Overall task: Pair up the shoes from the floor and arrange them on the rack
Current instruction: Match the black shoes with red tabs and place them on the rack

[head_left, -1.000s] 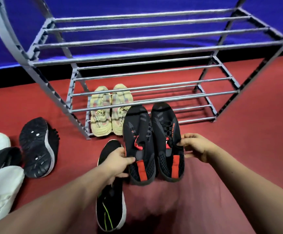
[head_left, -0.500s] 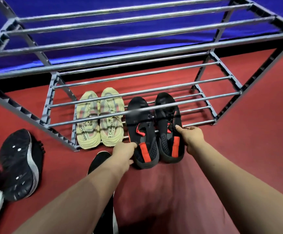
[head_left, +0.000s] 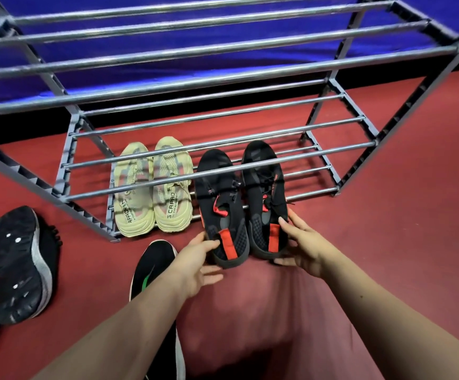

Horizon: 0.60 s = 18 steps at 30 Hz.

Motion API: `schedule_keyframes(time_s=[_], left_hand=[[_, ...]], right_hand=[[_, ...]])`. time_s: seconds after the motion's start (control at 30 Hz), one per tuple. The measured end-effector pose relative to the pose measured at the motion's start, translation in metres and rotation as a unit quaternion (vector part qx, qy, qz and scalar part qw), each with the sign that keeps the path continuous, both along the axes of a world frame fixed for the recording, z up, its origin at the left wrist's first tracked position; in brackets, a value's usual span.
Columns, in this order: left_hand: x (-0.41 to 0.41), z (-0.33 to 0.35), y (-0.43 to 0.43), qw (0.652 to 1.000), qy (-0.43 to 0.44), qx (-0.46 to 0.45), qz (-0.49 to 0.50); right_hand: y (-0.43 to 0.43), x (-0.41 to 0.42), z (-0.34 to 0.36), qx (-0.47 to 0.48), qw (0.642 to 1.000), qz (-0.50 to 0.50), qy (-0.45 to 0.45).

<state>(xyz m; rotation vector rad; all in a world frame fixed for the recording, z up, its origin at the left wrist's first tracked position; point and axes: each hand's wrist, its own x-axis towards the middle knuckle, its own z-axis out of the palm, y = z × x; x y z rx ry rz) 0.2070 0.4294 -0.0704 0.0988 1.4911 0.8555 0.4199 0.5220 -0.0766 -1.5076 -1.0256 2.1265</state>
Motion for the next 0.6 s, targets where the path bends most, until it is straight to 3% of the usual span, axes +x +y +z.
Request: schedule_keyframes(time_s=[0.13, 0.33, 0.6], left_hand=[[0.007, 0.001, -0.005, 0.997, -0.063, 0.023, 0.028], [0.013, 0.002, -0.005, 0.993, -0.084, 0.063, 0.061], [0.021, -0.008, -0.013, 0.995, 0.055, 0.071, 0.053]], right_hand=[[-0.005, 0.001, -0.003, 0.013, 1.0, 0.003, 0.026], [-0.009, 0.0, -0.014, 0.008, 0.999, -0.049, -0.001], [-0.019, -0.008, -0.02, 0.085, 0.99, -0.097, -0.049]])
